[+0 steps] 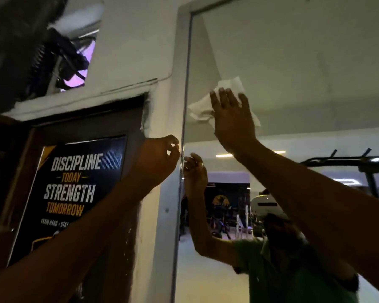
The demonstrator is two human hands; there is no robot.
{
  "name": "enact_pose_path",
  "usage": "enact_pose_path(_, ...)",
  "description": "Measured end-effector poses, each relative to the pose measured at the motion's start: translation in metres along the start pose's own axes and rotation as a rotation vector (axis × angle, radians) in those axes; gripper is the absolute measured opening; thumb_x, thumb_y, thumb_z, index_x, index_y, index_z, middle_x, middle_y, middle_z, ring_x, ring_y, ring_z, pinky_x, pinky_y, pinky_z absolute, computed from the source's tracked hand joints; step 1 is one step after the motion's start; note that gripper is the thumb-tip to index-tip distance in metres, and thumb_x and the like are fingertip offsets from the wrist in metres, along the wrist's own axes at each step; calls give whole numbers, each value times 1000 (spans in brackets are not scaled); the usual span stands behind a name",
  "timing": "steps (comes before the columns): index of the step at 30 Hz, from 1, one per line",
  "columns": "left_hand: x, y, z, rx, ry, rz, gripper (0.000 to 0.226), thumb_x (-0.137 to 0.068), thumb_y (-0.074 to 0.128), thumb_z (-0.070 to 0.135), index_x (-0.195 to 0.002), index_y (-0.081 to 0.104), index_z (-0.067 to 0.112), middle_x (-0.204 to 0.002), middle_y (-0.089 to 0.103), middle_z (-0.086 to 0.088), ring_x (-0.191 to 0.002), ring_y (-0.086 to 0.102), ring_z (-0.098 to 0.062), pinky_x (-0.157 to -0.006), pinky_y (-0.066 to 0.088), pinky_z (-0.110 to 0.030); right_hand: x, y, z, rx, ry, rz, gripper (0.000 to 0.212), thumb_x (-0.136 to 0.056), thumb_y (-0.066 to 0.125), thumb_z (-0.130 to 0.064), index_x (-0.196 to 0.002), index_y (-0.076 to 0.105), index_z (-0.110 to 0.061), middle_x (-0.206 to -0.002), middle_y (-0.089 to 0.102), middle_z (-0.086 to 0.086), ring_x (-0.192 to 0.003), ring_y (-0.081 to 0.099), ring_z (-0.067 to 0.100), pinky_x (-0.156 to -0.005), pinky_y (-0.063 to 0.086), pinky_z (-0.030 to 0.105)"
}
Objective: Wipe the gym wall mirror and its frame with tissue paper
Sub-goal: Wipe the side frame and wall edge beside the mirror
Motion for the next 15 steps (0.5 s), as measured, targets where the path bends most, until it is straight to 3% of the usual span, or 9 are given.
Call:
enact_pose_path(2,-11,5,-8,-30,17,4,25,-104,56,16,-122,70,5,-105,76,-12,-87,70,-22,-64,37,1,-11,11,-9,-31,67,-62,65,-107,43,-28,-166,19,-13,-172,19,19,-160,15,35,-129,4,57)
enact_pose_path(5,-31,12,-23,-49,30,56,29,-106,54,24,-124,70,8,-103,76,-11,-91,71,-24,-66,36,-12,-32,17,-25,-61,81,-65,61,-110,39,-30,-166,19,-13,-172,20,16,-161,14,32,-130,4,55)
enact_pose_path(9,-66,9,-29,-73,111,143,54,-95,37,40,-127,68,9,-112,73,-14,-101,68,-31,-86,53,-40,-64,6,-32,-139,150,44,58,-108,42,-20,-163,27,-13,-167,35,12,-157,26,27,-126,12,48)
enact_pose_path(12,-99,5,-34,-86,179,160,58,-96,40,41,-137,61,6,-129,66,-16,-117,61,-33,-96,47,-44,-95,-4,-36,-115,121,183,54,-106,44,-12,-159,37,-10,-160,46,15,-150,39,30,-122,23,49)
enact_pose_path(15,-130,3,-47,-105,223,159,57,-104,53,37,-152,45,8,-153,50,-16,-139,46,-31,-112,36,-43,-136,-8,-41,-42,92,195,51,-106,43,-13,-157,41,-9,-157,49,16,-145,44,33,-117,29,48)
Point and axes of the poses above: each hand's wrist, its own x-axis away from the middle knuckle, its own y-axis out of the palm, z = x × y, the point moved 6 cm from there along -x, towards the middle knuckle
